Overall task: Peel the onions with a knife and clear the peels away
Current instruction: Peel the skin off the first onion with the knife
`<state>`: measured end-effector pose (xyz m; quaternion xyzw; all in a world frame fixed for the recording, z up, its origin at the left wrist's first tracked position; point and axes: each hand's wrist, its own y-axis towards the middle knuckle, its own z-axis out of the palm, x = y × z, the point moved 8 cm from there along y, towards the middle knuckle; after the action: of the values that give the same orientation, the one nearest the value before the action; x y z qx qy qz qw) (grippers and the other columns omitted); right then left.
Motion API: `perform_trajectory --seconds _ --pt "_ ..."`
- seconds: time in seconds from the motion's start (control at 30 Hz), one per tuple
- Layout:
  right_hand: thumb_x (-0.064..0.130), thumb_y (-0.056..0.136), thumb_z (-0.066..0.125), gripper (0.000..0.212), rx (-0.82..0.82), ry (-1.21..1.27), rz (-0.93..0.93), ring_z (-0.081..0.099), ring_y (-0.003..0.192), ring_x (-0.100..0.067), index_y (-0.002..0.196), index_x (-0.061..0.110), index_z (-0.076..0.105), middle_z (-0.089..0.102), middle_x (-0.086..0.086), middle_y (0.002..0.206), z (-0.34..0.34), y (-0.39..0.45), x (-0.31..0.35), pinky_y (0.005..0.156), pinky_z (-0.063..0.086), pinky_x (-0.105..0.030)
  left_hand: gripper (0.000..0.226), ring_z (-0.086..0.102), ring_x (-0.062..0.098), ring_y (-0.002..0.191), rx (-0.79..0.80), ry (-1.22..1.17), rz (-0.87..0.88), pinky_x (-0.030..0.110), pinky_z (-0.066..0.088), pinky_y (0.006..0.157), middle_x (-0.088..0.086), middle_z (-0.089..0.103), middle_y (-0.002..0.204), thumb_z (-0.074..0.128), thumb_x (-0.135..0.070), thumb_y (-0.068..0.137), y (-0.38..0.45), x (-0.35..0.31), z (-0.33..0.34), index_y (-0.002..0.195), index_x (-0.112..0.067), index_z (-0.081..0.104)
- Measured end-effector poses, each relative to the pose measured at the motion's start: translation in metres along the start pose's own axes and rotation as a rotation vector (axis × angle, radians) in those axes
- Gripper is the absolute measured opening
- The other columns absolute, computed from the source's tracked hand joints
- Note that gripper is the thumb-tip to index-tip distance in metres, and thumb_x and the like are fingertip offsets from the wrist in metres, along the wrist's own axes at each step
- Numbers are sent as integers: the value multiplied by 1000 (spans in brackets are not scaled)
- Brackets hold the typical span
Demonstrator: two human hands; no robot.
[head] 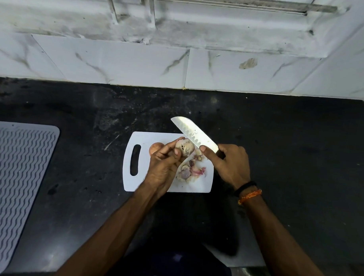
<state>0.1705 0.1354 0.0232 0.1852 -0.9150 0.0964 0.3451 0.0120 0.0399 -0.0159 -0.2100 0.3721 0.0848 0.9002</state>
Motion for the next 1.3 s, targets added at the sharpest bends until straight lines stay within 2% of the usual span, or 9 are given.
perform_trajectory --seconds 0.1,0.23,0.43,0.6,0.73,0.83,0.97,1.13,1.3 --pt "64 88 61 60 -25 -33 -43 49 44 -18 53 16 58 54 0 47 -2 -1 4 47 35 -30 13 70 25 105 8 -25 3 35 57 94 6 76 105 72 -25 74 -1 -2 4 82 -19 81" --pt "65 88 59 59 -43 -67 -71 47 42 -12 53 18 54 52 4 46 -2 -5 5 47 35 -29 9 69 27 104 10 -76 -12 34 58 90 8 76 101 71 -22 74 0 0 3 70 -16 76" --pt "83 82 44 76 -28 -29 -70 50 43 -14 57 13 63 55 1 47 7 -8 1 50 45 -43 26 72 20 92 -6 -106 -43 29 59 83 8 76 94 57 -14 86 -1 2 2 74 -16 79" --pt "82 80 44 72 -75 3 -15 56 47 -12 61 16 65 61 1 52 3 -5 0 52 49 -41 11 72 22 96 7 -90 -35 32 59 86 9 76 98 72 -26 73 0 1 3 72 -17 79" --pt "89 78 37 77 -57 -52 -25 53 46 -11 58 18 60 58 3 50 8 -7 4 49 46 -36 11 71 24 97 1 -92 -20 32 59 85 10 75 99 74 -24 79 2 4 -4 72 -15 75" --pt "82 80 43 68 -66 -100 -56 45 42 -10 51 21 49 47 6 45 7 -8 8 47 34 -29 30 71 23 99 25 -66 -17 33 58 88 10 74 100 93 -36 64 3 6 -7 75 -16 74" --pt "83 79 41 72 -46 -113 -62 49 44 -12 55 18 56 53 5 48 8 -7 6 48 42 -33 41 72 22 97 9 -35 -21 34 59 87 10 75 98 97 -42 56 3 7 -11 76 -17 72" --pt "83 80 39 69 -43 -148 -69 49 45 -9 57 20 57 52 8 48 7 -8 9 48 37 -28 24 71 20 89 -17 -23 -26 33 58 84 8 75 92 88 -36 68 2 5 -10 76 -18 76" --pt "77 82 47 63 -63 -178 -92 41 41 -8 48 24 41 40 9 43 13 -15 13 47 29 -26 11 69 22 85 -90 -23 -3 32 59 79 11 72 88 66 -17 82 4 4 -16 79 -11 75"
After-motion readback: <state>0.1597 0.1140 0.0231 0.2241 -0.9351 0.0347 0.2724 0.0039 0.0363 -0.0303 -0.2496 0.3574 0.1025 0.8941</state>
